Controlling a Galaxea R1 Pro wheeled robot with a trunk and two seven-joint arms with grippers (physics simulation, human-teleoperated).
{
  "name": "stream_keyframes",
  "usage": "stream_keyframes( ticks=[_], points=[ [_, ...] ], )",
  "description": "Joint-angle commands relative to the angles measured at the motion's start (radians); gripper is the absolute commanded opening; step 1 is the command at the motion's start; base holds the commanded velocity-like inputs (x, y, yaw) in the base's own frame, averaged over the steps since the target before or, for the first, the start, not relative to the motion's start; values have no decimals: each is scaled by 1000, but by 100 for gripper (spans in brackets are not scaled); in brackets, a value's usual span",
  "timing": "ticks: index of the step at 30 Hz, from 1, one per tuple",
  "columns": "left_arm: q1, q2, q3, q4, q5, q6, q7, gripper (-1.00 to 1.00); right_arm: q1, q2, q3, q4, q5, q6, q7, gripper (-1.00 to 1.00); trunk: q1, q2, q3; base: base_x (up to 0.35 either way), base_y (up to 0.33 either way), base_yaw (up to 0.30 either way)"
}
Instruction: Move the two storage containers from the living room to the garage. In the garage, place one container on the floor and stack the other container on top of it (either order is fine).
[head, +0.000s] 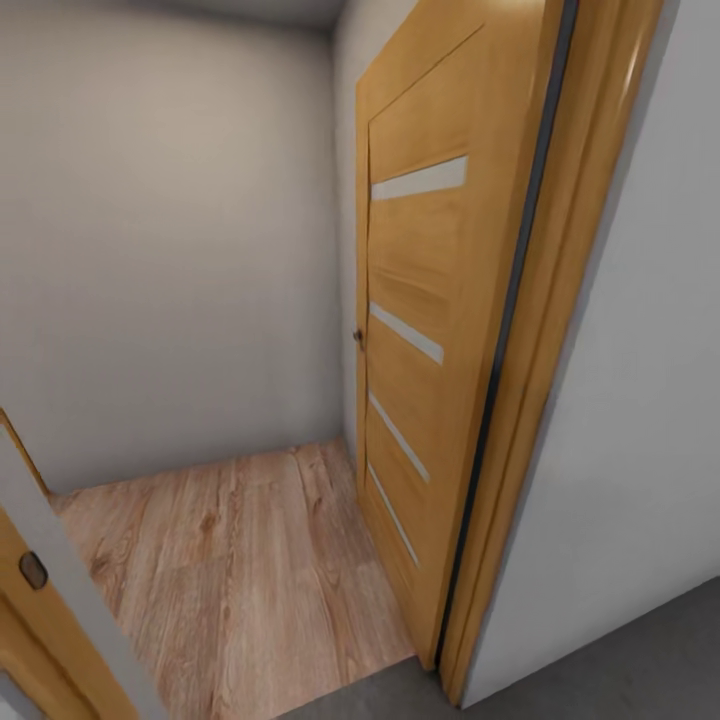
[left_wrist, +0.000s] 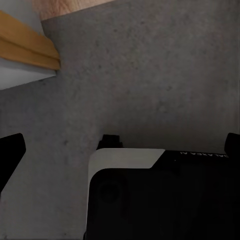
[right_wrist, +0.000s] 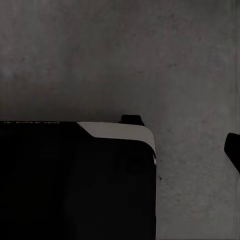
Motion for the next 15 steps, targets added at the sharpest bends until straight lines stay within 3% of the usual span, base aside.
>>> stream_keyframes(
  ticks=[1,6,15],
  points=[
    [-1,0,0,-1,6,4,3,100,-1,1,8,3,-9,-5,-1,100,1,-2,-2,289,0,1],
    [-1,0,-1,-1,9,4,4,100,-1,1,8,3,-12,-5,-1,100,1,-2,-2,128,0,1],
    [-1,-1,-1,-1,11,4,4,100,-1,1,8,3,-14,-5,-1,100,1,-2,-2,15,0,0]
  ],
)
